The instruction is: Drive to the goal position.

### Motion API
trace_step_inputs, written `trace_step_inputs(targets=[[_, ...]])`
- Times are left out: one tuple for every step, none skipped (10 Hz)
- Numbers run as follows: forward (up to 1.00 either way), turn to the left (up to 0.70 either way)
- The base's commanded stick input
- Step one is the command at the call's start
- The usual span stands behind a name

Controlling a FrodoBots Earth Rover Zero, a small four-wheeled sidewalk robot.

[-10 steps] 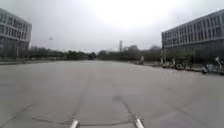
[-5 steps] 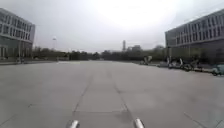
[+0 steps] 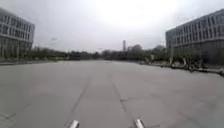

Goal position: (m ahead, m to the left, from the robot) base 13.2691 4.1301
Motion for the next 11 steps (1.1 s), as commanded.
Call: trace_step_inputs(targets=[[1.0, 0.0], [1.0, 0.0], [1.0, 0.0], [1.0, 0.0], [1.0, 0.0], [1.0, 0.0], [1.0, 0.0], [1.0, 0.0], [1.0, 0.0], [1.0, 0.0], [1.0, 0.0]])
